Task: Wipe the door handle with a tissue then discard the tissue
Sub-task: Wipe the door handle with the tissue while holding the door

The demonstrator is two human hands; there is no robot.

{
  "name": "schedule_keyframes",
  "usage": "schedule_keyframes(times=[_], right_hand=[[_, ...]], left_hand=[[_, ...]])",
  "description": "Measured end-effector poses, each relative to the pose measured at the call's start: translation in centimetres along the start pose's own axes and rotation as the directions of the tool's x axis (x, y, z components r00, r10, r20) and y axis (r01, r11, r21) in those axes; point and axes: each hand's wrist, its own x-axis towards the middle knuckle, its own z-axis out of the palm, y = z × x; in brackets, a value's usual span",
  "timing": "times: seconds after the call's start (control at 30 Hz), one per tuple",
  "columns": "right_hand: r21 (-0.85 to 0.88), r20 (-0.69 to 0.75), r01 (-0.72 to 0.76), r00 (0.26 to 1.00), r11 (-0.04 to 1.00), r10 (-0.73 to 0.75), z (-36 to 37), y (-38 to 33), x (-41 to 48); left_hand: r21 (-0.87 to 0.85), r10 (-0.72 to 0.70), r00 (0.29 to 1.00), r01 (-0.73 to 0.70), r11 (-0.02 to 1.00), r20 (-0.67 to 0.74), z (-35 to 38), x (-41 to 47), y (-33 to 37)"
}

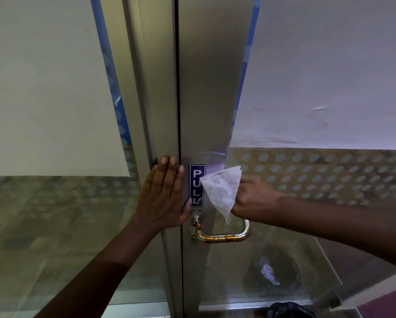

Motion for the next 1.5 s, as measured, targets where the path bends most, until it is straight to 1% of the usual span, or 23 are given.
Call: schedule_keyframes(times=[0.13,0.2,0.3,0.33,0.4,0.47,0.5,0.57,0.6,0.63,0.67,0.7,0.73,0.77,0.8,0.83,0.87,0.97,1.03,1.17,1.23,1.4,1.5], right_hand=[[0.055,0.284,0.096,0.953,0.994,-0.108,1.2,-0.5,-0.5],[0.092,0.201,0.025,0.979,0.995,-0.043,0.0,0.5,0.2],[0.189,-0.135,-0.161,0.973,0.969,0.188,-2.2,2.2,1.1],[0.252,-0.154,-0.233,0.949,0.939,0.277,-2.5,2.2,1.1],[0.269,-0.11,-0.251,0.951,0.93,0.289,-2.2,1.1,1.0],[0.161,0.022,-0.101,0.995,0.982,0.099,-1.5,0.0,0.5],[0.161,0.155,-0.058,0.987,0.985,0.033,-2.0,-0.3,0.4],[0.281,0.386,-0.102,0.922,0.954,-0.015,-4.3,-0.1,0.7],[0.386,0.425,-0.202,0.905,0.9,0.02,-5.6,0.1,0.8],[0.542,0.417,-0.32,0.905,0.777,0.083,-6.8,0.2,0.9],[0.699,0.4,-0.455,0.888,0.551,0.226,-8.1,0.3,1.1],[0.834,0.367,-0.485,0.844,0.262,0.392,-9.2,0.5,1.1],[0.893,0.423,-0.439,0.743,-0.098,0.519,-10.0,0.8,0.8],[0.816,0.56,-0.313,0.636,-0.487,0.53,-10.7,0.8,0.4],[0.643,0.672,-0.178,0.597,-0.745,0.437,-11.3,0.5,0.0],[0.491,0.727,-0.082,0.586,-0.867,0.356,-11.6,-0.1,-0.4],[0.408,0.747,-0.046,0.591,-0.912,0.305,-11.6,-0.8,-0.8],[0.336,0.734,-0.014,0.63,-0.942,0.252,-12.3,-3.3,-0.8],[0.337,0.758,0.031,0.584,-0.941,0.291,-12.3,-4.3,-1.0],[0.499,0.77,0.061,0.426,-0.865,0.474,-11.9,-5.6,-2.0],[0.536,0.75,0.095,0.402,-0.839,0.525,-11.9,-6.2,-2.1],[0.676,0.728,-0.169,0.304,-0.717,0.614,-13.0,-8.0,-1.7],[0.691,0.723,-0.227,0.227,-0.686,0.653,-13.5,-8.6,-0.9]], left_hand=[[-0.028,-0.006,1.0,0.006,1.0,-0.005,0.0,0.0,0.0],[-0.04,-0.011,1.0,0.011,0.999,-0.003,-0.1,0.0,0.0],[-0.036,-0.008,1.0,0.008,0.999,0.001,0.0,0.0,-0.2],[-0.033,-0.01,1.0,0.01,0.999,0.001,0.0,0.1,-0.2],[-0.037,-0.013,1.0,0.013,0.999,0.001,-0.1,0.1,-0.1],[-0.035,-0.011,1.0,0.011,0.999,0.002,-0.2,0.1,-0.1],[-0.034,-0.012,1.0,0.013,0.999,0.006,-0.2,0.1,-0.2],[-0.048,-0.016,1.0,0.016,0.999,0.011,-0.5,0.1,-0.2],[-0.062,-0.018,1.0,0.019,0.998,0.013,-0.6,0.2,-0.2],[-0.084,-0.022,1.0,0.023,0.996,0.017,-0.7,0.2,-0.2],[-0.109,-0.025,0.999,0.027,0.994,0.019,-0.8,0.2,-0.3],[-0.133,-0.028,0.999,0.03,0.991,0.019,-0.9,0.2,-0.3],[-0.155,-0.031,0.999,0.033,0.987,0.016,-0.9,0.2,-0.3],[-0.174,-0.034,0.999,0.035,0.984,0.011,-1.0,0.2,-0.3],[-0.189,-0.036,0.999,0.037,0.981,0.006,-1.0,0.2,-0.3],[-0.201,-0.037,0.999,0.037,0.979,0.004,-1.1,0.3,-0.3],[-0.209,-0.036,0.999,0.036,0.977,0.005,-1.2,0.3,-0.4],[-0.224,-0.029,0.999,0.033,0.974,0.019,-1.4,0.3,-0.5],[-0.241,-0.026,0.999,0.033,0.97,0.032,-1.5,0.3,-0.5],[-0.279,-0.022,0.997,0.042,0.959,0.073,-1.7,0.2,-0.7],[-0.293,-0.007,0.996,0.032,0.956,0.086,-1.8,0.1,-0.9],[-0.316,0.01,0.997,0.013,0.949,0.073,-1.9,0.2,-1.0],[-0.329,0.009,0.998,0.013,0.944,0.065,-1.9,0.2,-1.0]])
